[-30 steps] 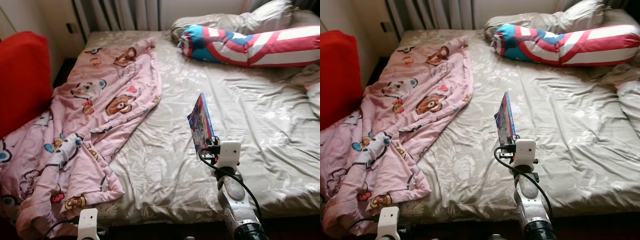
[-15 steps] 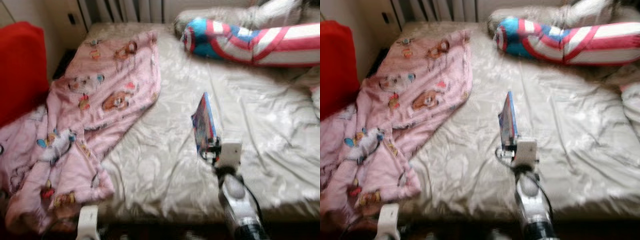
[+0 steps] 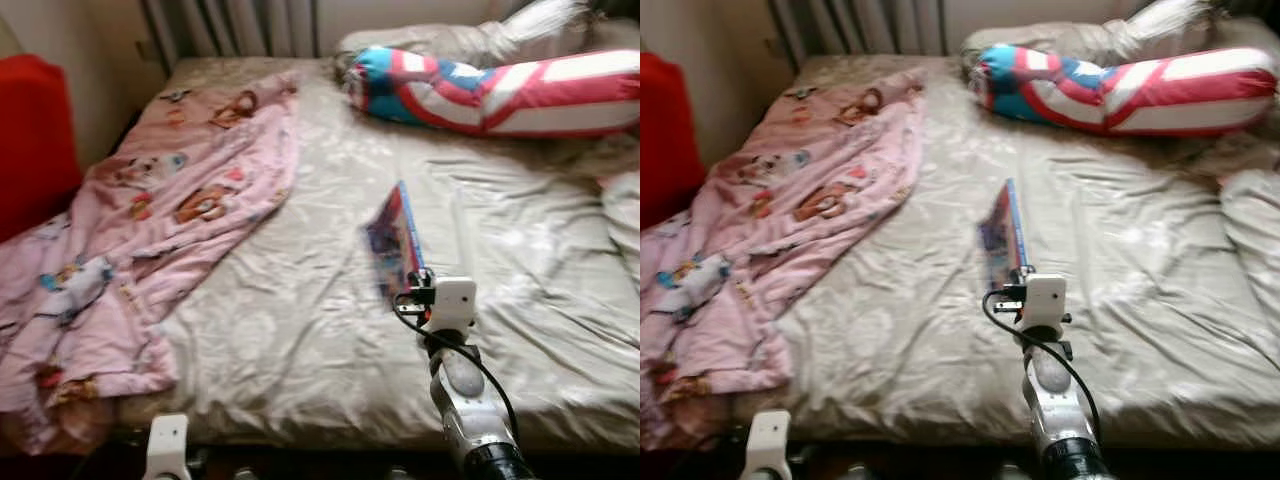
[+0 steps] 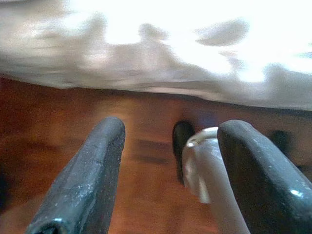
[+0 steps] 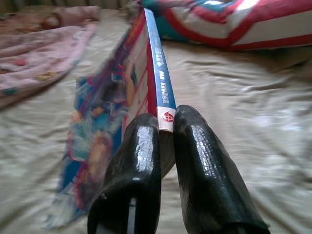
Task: Clean up the room
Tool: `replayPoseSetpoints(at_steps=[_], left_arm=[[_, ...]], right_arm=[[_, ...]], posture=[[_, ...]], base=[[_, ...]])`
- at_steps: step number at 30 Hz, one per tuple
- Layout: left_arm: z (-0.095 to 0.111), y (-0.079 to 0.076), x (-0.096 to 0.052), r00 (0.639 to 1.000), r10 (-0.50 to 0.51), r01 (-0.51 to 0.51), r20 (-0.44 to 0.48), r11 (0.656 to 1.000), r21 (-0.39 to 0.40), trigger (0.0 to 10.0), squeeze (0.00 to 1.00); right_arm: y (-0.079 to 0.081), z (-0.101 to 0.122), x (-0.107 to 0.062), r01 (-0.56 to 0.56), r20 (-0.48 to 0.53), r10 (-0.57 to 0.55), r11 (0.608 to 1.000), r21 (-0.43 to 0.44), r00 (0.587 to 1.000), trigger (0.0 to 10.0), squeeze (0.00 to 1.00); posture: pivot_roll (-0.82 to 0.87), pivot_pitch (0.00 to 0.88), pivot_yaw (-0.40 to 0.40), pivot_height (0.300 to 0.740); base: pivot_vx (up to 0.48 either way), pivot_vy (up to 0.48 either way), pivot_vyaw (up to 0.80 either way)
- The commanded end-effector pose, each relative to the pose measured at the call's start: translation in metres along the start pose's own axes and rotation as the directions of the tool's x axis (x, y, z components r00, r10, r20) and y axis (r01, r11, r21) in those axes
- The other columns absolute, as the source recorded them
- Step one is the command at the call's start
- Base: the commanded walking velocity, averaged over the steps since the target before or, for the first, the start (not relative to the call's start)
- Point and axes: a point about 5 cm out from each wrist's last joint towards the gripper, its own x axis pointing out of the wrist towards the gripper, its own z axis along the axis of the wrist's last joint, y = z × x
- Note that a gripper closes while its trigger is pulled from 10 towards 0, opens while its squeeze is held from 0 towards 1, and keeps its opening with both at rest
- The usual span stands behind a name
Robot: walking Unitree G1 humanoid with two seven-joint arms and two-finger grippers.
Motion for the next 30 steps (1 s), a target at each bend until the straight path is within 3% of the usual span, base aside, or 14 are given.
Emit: replayPoseSetpoints(at_steps=[1, 27, 30], left_arm=[[-0.0112, 0.008, -0.0035, 0.999, 0.018, -0.018, -0.034, 1.0, -0.001, 10.0, 0.0], [-0.0073, 0.0046, -0.0026, 1.0, 0.007, -0.007, -0.011, 1.0, -0.004, 10.0, 0.0], [-0.0051, 0.0028, -0.0019, 1.0, 0.004, -0.004, -0.004, 1.0, -0.013, 10.0, 0.0]], right_arm=[[0.0036, 0.012, 0.0042, 0.004, 0.06, -0.005, 1.0, 0.019, 0.998, 10.0, 0.0], [0.0042, 0.0111, 0.0039, -0.001, 0.052, 0.001, 1.0, 0.01, 0.999, 10.0, 0.0], [0.0038, 0.0112, 0.0041, -0.001, 0.053, 0.0, 1.0, 0.009, 0.999, 10.0, 0.0]], posture=[[0.01, 0.203, -0.007, 0.74], [0.0, 0.208, -0.01, 0.74], [0.0, 0.208, -0.01, 0.74]], base=[[0.0, -0.33, 0.0], [0.0, -0.336, 0.0], [0.0, 0.0, 0.0]])
